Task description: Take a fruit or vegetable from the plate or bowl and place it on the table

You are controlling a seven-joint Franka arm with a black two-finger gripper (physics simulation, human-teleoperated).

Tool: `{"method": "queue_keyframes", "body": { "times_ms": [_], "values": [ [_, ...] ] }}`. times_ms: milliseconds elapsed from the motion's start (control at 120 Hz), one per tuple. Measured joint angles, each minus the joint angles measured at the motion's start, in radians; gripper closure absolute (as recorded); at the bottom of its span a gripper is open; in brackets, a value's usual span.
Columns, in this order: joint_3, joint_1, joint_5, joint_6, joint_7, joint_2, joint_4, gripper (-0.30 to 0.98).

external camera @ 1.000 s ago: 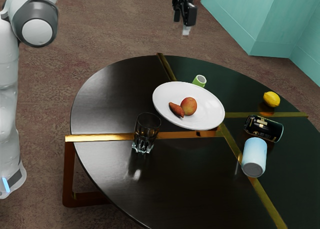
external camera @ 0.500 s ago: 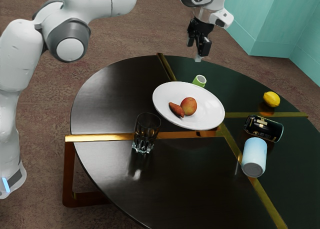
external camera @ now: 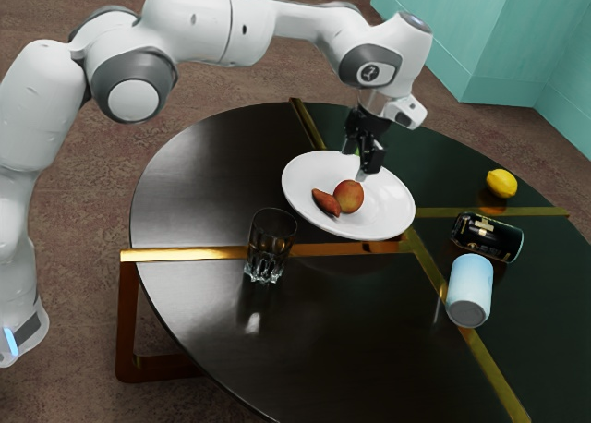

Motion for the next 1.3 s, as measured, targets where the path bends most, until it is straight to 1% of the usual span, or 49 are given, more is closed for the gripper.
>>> {"method": "queue_keyframes", "body": {
  "times_ms": [167,308,1042,1067,1200,1250,1300],
  "values": [
    [-0.007,-0.002,-0.007,0.052,-0.005,-0.004,-0.045,0.0],
    [-0.006,0.0,-0.011,0.08,-0.009,-0.001,-0.053,0.0],
    [-0.006,0.011,-0.05,0.145,-0.018,0.038,-0.112,0.0],
    [-0.006,0.011,-0.051,0.146,-0.019,0.039,-0.113,0.02],
    [-0.005,0.013,-0.055,0.148,-0.02,0.04,-0.113,0.27],
    [-0.005,0.013,-0.054,0.149,-0.021,0.04,-0.114,0.32],
    [-0.005,0.013,-0.052,0.15,-0.023,0.044,-0.114,0.34]
  ]
}}
